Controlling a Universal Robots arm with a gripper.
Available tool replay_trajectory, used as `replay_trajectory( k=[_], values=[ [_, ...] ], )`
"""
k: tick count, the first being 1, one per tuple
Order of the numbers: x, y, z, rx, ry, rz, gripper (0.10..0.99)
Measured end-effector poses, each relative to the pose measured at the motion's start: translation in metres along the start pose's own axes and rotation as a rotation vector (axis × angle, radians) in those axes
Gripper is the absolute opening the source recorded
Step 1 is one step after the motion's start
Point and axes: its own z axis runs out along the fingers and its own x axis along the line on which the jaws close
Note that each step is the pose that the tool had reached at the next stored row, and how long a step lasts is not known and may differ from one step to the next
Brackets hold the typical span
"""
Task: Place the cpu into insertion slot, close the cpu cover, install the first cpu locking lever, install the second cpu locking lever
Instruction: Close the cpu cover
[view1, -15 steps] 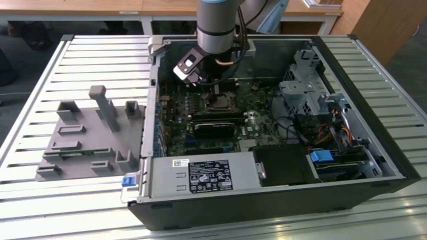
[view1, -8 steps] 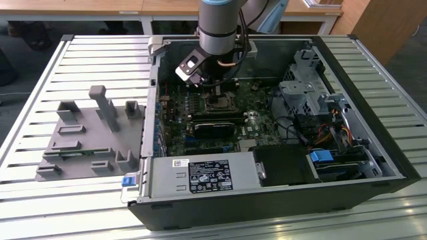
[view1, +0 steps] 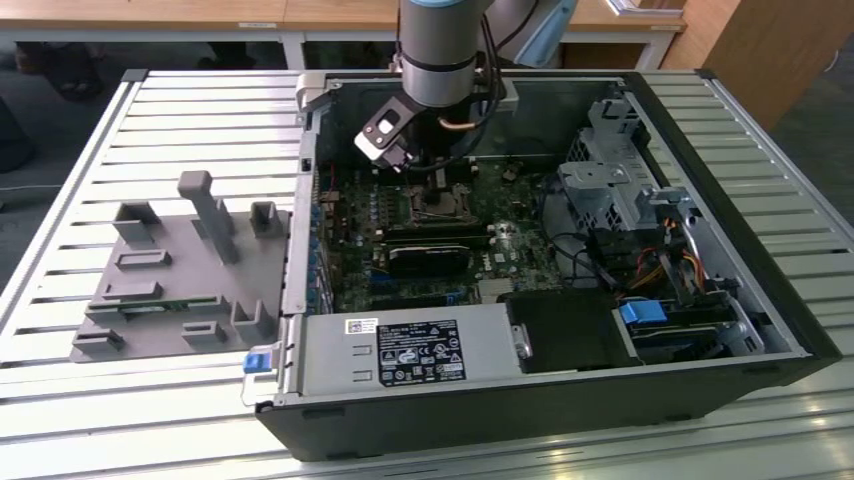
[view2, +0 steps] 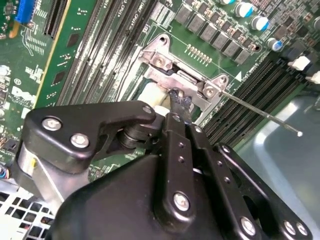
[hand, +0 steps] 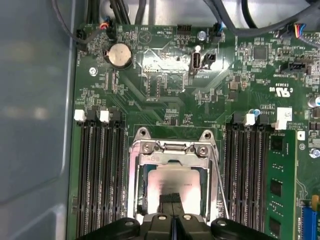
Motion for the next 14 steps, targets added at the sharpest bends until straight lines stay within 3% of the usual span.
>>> replay_trajectory(
  k=[5, 14],
  values=[
    [0.0001, -0.0055, -0.0002, -0.02, -0.0003, -0.008, 0.106],
    [0.0, -0.0062, 0.003, -0.02, 0.0, -0.009, 0.106]
  ],
)
